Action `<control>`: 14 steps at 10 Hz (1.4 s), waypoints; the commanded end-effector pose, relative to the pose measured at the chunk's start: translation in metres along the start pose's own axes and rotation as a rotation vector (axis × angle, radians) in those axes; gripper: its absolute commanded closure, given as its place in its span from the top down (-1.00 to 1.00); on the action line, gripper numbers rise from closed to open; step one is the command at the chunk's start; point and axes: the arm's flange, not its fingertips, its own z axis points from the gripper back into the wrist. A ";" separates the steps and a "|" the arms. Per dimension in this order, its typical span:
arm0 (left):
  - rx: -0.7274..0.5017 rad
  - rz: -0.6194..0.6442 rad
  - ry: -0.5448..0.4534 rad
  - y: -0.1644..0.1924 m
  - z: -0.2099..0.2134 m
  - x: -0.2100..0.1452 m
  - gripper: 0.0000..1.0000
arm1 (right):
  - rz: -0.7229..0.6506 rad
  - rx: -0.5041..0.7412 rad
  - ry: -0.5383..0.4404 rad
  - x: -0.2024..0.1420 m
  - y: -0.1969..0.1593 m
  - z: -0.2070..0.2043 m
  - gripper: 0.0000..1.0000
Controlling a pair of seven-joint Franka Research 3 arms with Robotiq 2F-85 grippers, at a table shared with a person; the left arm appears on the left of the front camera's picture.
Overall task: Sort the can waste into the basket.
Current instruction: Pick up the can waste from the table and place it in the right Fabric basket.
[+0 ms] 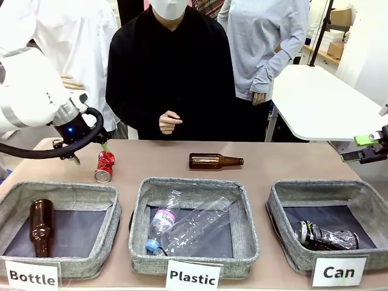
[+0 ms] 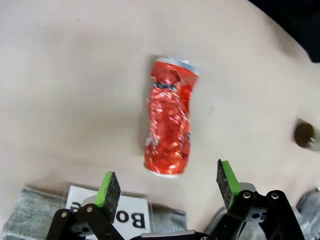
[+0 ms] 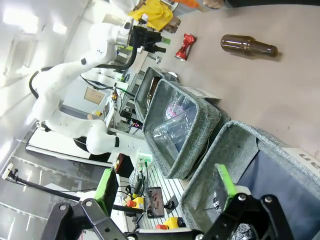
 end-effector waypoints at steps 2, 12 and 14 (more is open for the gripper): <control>0.063 -0.029 0.023 -0.020 -0.013 0.006 1.00 | 0.023 0.004 -0.003 0.000 0.002 0.001 1.00; 0.178 -0.258 0.000 -0.035 -0.087 0.023 1.00 | 0.023 0.004 -0.003 0.000 0.002 0.001 1.00; 0.175 -0.247 0.003 -0.036 -0.090 0.024 1.00 | 0.023 0.004 -0.003 0.000 0.002 0.001 1.00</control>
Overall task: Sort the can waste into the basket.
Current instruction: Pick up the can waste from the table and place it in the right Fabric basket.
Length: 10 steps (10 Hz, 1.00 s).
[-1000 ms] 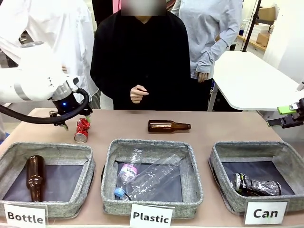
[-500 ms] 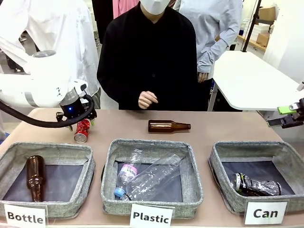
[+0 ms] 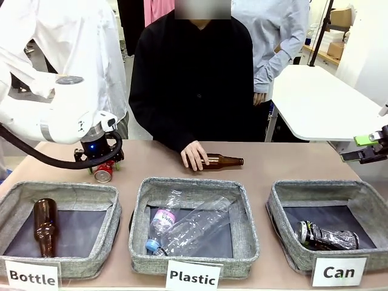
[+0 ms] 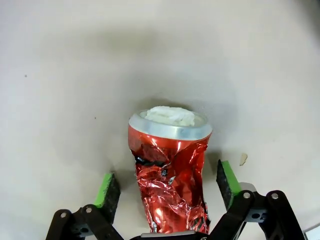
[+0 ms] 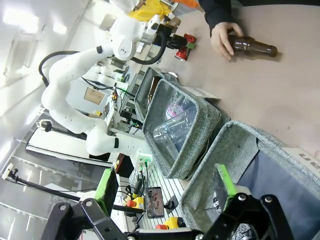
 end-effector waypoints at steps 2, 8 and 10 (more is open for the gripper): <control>0.011 0.020 -0.003 -0.004 0.003 0.006 -0.16 | 0.023 0.004 -0.003 0.000 0.002 0.001 1.00; 0.000 0.044 -0.021 0.002 0.010 0.008 -1.00 | 0.023 0.004 -0.003 0.000 0.002 0.001 1.00; -0.039 0.035 -0.016 0.023 0.041 0.006 -1.00 | 0.023 0.004 -0.003 0.000 0.002 0.001 1.00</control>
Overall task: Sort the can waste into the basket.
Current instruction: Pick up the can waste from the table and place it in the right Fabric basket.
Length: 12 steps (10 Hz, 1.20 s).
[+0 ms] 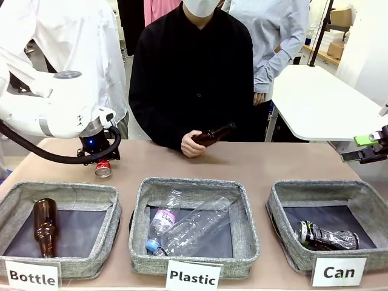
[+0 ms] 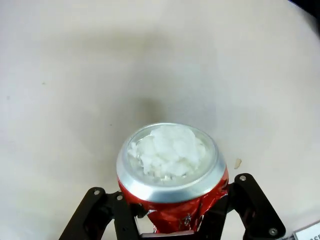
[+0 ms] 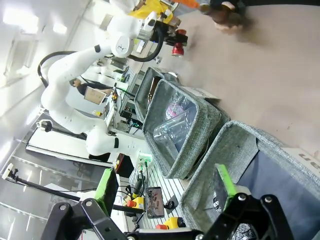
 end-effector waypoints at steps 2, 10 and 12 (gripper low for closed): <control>-0.213 -0.093 0.084 0.060 0.096 -0.019 -1.00 | 0.023 0.004 -0.003 0.000 0.002 0.001 1.00; -0.831 -0.602 0.168 0.301 0.251 -0.174 -1.00 | 0.023 0.004 -0.003 0.000 0.002 0.001 1.00; -0.897 -0.485 0.122 0.367 0.283 -0.161 -1.00 | 0.023 0.004 -0.003 0.000 0.002 0.001 1.00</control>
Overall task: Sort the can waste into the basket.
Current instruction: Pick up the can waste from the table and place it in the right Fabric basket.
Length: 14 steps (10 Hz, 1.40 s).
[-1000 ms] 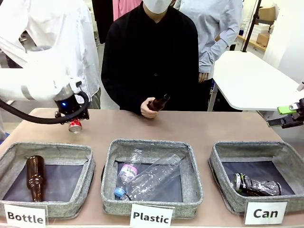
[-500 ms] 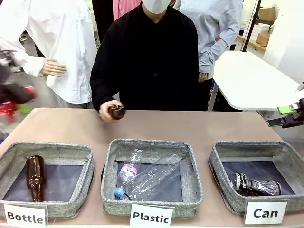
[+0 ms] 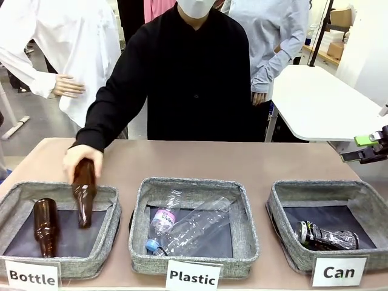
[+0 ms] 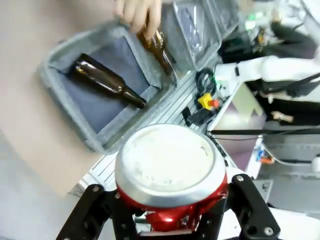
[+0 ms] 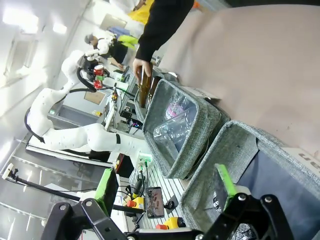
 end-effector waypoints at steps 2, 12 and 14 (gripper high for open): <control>-0.215 0.011 -0.185 0.027 0.094 -0.030 -1.00 | 0.023 0.004 -0.003 0.000 0.002 0.001 1.00; -0.188 0.205 -0.256 -0.012 0.003 0.036 -1.00 | 0.023 0.004 -0.003 0.000 0.002 0.001 1.00; -0.136 0.122 -0.008 -0.028 -0.051 0.087 -1.00 | 0.023 0.004 -0.003 0.000 0.002 0.001 1.00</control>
